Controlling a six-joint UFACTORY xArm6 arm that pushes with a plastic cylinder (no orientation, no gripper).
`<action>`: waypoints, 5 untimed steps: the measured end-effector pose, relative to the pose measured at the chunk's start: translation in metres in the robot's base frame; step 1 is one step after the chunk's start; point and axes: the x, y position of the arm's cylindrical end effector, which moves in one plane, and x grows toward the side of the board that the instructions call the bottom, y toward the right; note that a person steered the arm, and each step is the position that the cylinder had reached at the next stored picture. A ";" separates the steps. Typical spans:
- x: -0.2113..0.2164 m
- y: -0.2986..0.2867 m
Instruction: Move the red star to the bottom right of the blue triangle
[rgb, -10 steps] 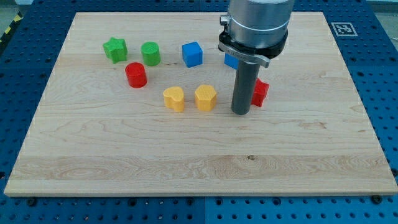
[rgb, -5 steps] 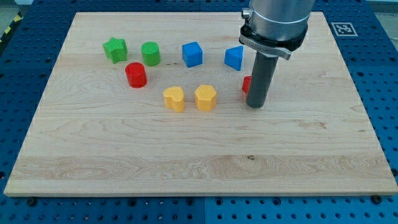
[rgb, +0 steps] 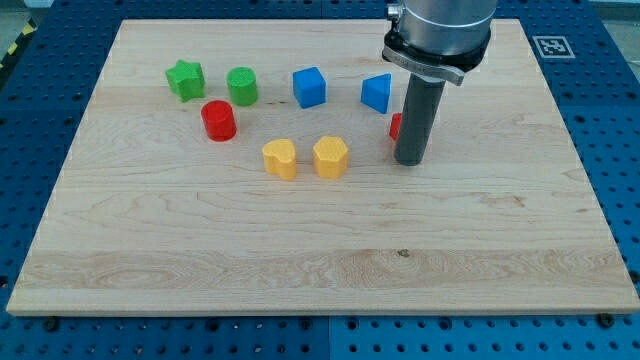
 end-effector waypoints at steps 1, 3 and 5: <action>0.000 0.000; 0.002 0.000; -0.010 -0.007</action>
